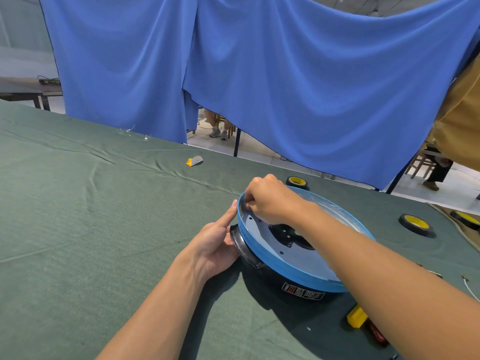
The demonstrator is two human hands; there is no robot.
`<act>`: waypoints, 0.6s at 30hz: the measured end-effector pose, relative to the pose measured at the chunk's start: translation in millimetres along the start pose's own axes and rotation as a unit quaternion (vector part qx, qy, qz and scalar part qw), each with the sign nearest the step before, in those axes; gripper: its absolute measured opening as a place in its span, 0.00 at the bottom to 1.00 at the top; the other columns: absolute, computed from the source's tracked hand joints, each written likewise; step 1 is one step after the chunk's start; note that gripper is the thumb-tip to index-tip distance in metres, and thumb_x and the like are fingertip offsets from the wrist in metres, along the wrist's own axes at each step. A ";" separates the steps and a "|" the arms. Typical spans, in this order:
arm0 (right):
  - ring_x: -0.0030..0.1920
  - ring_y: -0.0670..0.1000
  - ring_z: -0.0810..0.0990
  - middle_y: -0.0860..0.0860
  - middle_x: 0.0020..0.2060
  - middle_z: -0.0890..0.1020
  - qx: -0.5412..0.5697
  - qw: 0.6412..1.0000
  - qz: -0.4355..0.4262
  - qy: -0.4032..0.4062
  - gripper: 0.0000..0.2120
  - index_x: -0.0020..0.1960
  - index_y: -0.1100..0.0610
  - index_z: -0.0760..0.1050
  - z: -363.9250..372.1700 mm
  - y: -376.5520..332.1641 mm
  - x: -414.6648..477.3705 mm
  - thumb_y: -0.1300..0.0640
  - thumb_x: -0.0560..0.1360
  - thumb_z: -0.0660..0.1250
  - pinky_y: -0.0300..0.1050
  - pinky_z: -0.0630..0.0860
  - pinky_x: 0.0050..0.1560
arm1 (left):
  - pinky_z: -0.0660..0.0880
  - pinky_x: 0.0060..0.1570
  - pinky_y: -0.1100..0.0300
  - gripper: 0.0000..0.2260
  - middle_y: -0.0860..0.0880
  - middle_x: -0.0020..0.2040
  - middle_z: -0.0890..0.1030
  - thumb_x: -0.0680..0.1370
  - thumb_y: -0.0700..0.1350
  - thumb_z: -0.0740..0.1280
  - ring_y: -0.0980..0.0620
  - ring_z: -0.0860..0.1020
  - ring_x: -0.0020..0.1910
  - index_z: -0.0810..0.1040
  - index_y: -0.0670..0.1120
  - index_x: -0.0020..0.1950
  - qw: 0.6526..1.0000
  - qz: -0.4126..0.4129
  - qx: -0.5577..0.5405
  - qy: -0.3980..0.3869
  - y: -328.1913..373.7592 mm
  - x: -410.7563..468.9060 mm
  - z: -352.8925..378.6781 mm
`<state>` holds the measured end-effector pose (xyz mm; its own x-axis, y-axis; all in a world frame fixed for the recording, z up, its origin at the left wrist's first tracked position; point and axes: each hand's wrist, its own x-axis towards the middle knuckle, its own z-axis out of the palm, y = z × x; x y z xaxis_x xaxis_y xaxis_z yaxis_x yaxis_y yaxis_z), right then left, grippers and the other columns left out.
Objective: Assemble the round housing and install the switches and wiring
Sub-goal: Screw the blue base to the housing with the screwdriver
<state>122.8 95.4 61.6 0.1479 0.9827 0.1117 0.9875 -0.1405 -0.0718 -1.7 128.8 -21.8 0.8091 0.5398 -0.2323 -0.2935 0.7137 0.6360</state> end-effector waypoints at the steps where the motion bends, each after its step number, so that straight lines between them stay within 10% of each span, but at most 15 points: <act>1: 0.40 0.55 0.78 0.54 0.40 0.77 -0.009 1.000 0.003 0.002 0.05 0.46 0.58 0.78 0.1 -0.5 1.1 0.57 0.77 0.66 0.48 0.77 0.38 | 0.77 0.58 0.49 0.23 0.38 0.58 0.82 0.77 0.54 0.69 0.42 0.82 0.53 0.79 0.36 0.62 1.000 -0.001 0.000 -0.004 0.3 -0.2 -0.5; 18: 0.40 0.53 0.79 0.52 0.40 0.79 -0.095 0.994 -0.056 -0.010 0.02 0.46 0.57 0.78 2.5 4.2 3.9 0.62 0.75 0.68 0.53 0.81 0.42 | 0.73 0.65 0.47 0.28 0.36 0.63 0.79 0.75 0.54 0.70 0.39 0.78 0.61 0.76 0.34 0.66 1.000 -0.002 -0.003 0.011 0.1 0.3 -0.9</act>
<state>127.4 98.9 59.2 0.0367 0.9955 0.0878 0.9905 -0.0478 0.1286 -1.9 129.4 -22.5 0.7986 0.5469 -0.2514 -0.2930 0.7181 0.6312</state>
